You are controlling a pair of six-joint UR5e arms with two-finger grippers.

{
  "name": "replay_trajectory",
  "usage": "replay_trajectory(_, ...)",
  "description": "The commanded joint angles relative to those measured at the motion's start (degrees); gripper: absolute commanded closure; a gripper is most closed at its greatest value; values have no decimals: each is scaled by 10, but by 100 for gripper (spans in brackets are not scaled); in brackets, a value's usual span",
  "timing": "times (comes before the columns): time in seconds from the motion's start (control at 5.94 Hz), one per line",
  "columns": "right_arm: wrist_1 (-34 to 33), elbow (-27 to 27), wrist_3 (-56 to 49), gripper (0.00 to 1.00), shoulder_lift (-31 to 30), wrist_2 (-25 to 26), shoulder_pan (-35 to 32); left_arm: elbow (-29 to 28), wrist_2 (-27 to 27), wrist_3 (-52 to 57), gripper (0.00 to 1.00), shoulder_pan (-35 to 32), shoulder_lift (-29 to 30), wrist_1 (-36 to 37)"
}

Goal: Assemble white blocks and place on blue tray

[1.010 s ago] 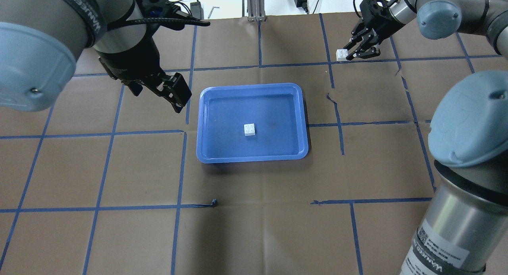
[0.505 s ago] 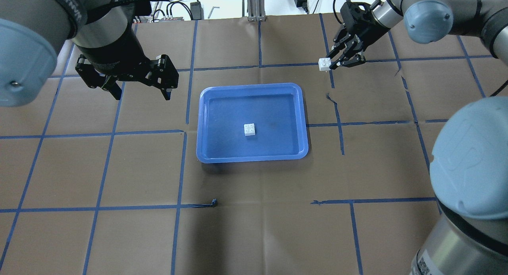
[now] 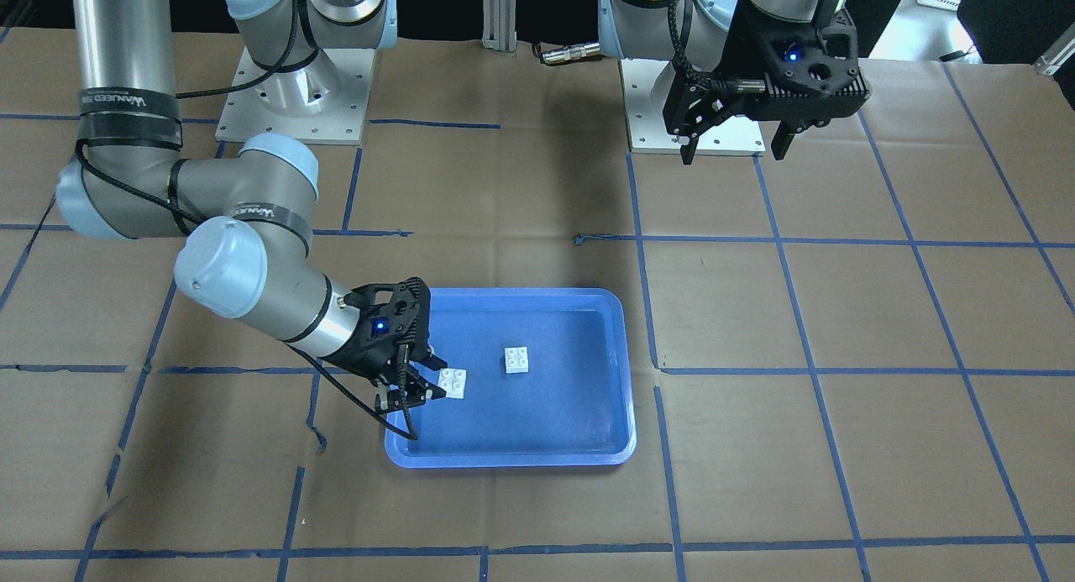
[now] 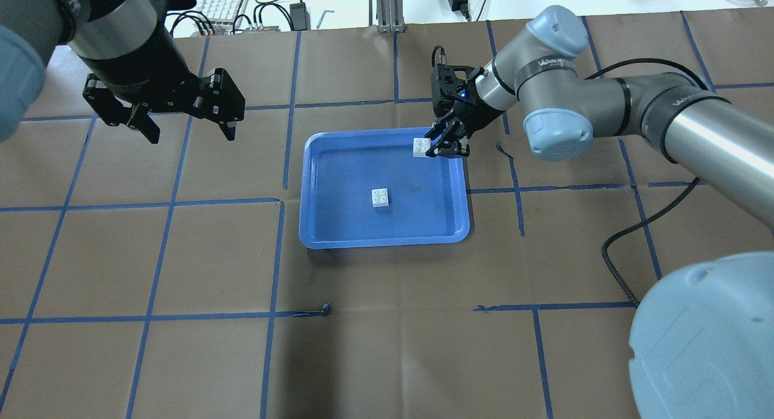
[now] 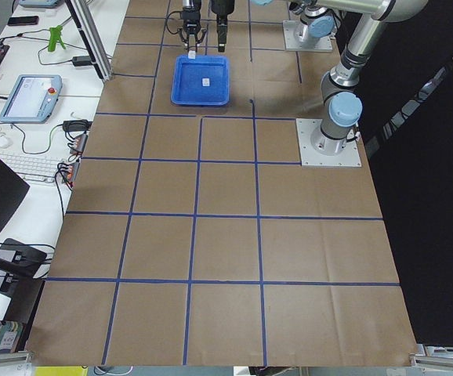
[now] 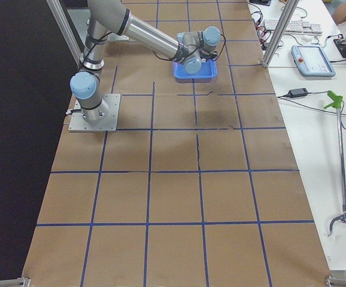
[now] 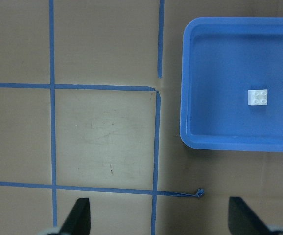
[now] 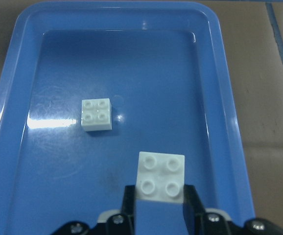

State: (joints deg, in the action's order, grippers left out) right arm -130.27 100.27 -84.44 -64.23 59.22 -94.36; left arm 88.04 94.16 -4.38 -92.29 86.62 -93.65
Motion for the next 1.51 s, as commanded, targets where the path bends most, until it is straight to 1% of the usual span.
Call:
replay_trajectory(0.0,-90,70,27,68,5,0,-14,1,0,3,1,5,-4,0)
replay_trajectory(0.17,-108,94,27,68,5,0,-19,1,1,2,1,5,-5,0)
replay_trajectory(0.34,-112,94,27,68,13,0,-30,1,2,2,1,5,-6,-1)
replay_trajectory(0.5,-138,94,27,68,32,1,-38,1,2,2,1,5,-6,-1)
replay_trajectory(1.18,-141,92,29,68,32,-2,-38,3,2,3,1,5,-8,-2)
replay_trajectory(1.35,-140,93,29,68,33,-21,-38,3,2,3,1,5,-8,-2)
